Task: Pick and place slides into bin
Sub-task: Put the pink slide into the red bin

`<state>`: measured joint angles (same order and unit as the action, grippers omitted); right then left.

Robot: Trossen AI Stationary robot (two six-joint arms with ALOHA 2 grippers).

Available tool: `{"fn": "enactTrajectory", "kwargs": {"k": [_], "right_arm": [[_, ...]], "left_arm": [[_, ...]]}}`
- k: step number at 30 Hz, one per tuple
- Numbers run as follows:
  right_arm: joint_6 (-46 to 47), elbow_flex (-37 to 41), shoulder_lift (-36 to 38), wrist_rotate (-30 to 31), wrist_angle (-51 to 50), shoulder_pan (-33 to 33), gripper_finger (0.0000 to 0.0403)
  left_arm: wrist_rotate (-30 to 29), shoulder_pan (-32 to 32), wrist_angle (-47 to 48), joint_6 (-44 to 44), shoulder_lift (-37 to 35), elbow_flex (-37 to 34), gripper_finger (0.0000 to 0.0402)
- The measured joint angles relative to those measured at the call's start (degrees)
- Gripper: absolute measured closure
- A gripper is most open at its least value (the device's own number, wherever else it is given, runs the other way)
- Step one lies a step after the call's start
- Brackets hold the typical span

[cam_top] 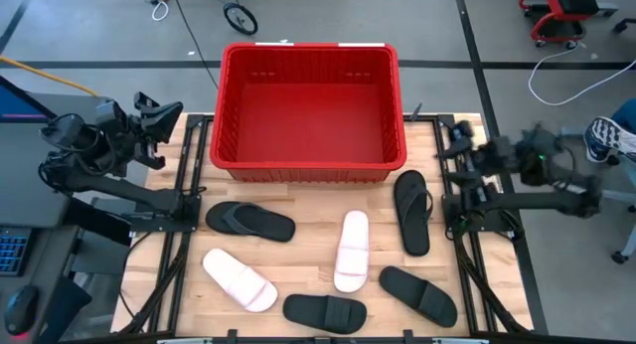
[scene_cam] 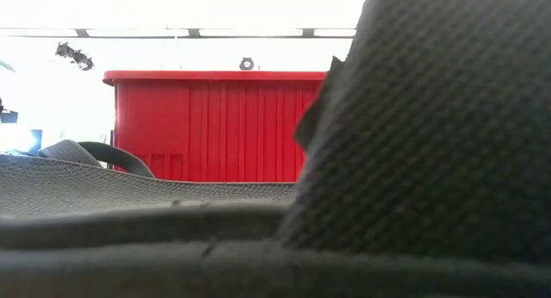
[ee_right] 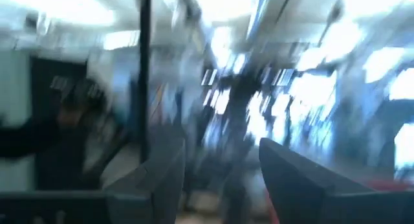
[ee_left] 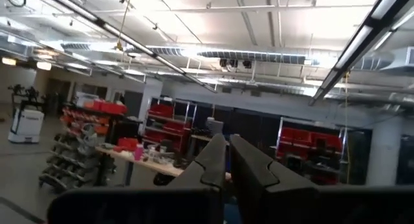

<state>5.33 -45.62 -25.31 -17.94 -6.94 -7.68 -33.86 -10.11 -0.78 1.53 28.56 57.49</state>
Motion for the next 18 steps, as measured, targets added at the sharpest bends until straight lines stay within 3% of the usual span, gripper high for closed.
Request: {"fn": "enactTrajectory", "kwargs": {"k": [5,8,13,18], "right_arm": [[4.6,-16.9,-20.4,-2.8,-23.2,3.9,0.0199],[9.4,-23.1,-31.5,-5.8,-30.8,6.5,0.0199],[18.7,-28.3,-45.3,-7.0,-32.3,9.8,0.0199],[19.9,-29.9,-55.1,-8.2,-31.6,10.8,0.0199]], "left_arm": [[0.0,0.0,3.9,-4.0,0.0,0.0,0.0371],[0.0,0.0,6.2,-7.0,0.0,0.0,0.0368],[0.0,0.0,8.2,-8.1,0.0,0.0,0.037],[0.0,0.0,8.2,-8.4,0.0,0.0,0.0376]]}}
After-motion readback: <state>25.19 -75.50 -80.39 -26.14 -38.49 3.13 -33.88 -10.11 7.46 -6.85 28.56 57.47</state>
